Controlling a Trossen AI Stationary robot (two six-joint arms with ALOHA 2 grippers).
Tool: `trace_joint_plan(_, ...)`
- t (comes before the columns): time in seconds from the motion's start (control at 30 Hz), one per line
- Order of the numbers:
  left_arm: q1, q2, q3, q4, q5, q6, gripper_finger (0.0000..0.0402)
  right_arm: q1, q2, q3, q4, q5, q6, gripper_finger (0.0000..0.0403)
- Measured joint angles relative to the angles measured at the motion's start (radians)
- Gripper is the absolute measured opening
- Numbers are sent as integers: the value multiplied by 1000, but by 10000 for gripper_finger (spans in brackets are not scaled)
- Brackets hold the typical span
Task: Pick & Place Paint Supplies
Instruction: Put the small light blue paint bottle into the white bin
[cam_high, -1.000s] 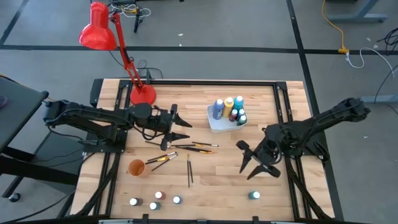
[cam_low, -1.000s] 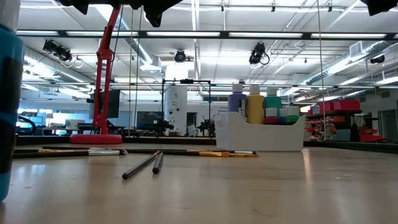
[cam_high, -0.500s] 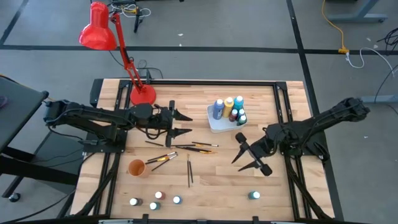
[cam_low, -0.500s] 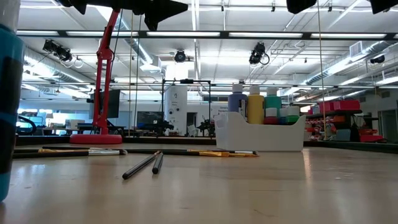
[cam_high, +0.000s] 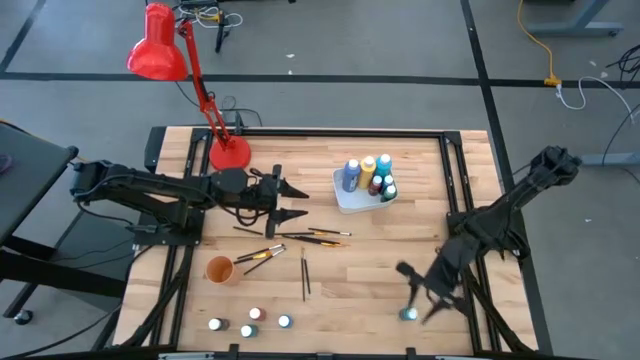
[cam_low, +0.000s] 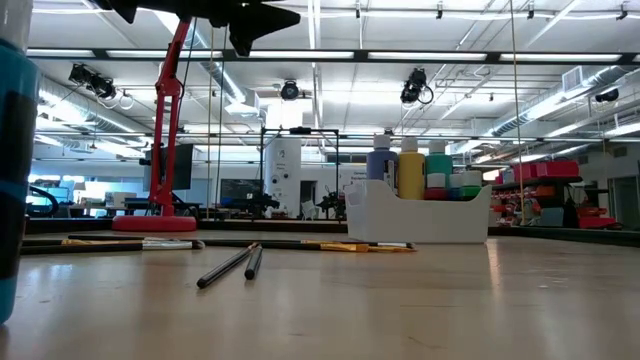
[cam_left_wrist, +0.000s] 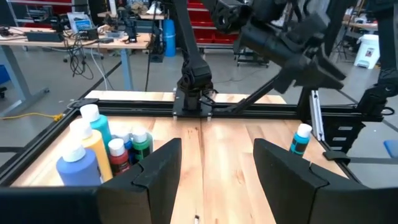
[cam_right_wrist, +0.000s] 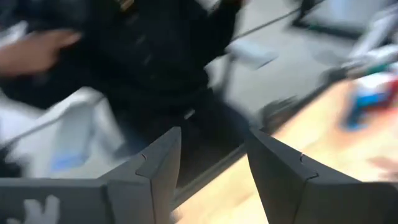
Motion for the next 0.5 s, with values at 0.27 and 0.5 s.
trace_joint_plan(0.27, -1, 0, 0, 0, 0, -3, 210, 127, 107, -100, 199, 50, -114, 178)
trace_joint_plan(0.5, -1, 0, 0, 2, 0, -23, 210, 129, 153, -221, 392, 218, -104, 175)
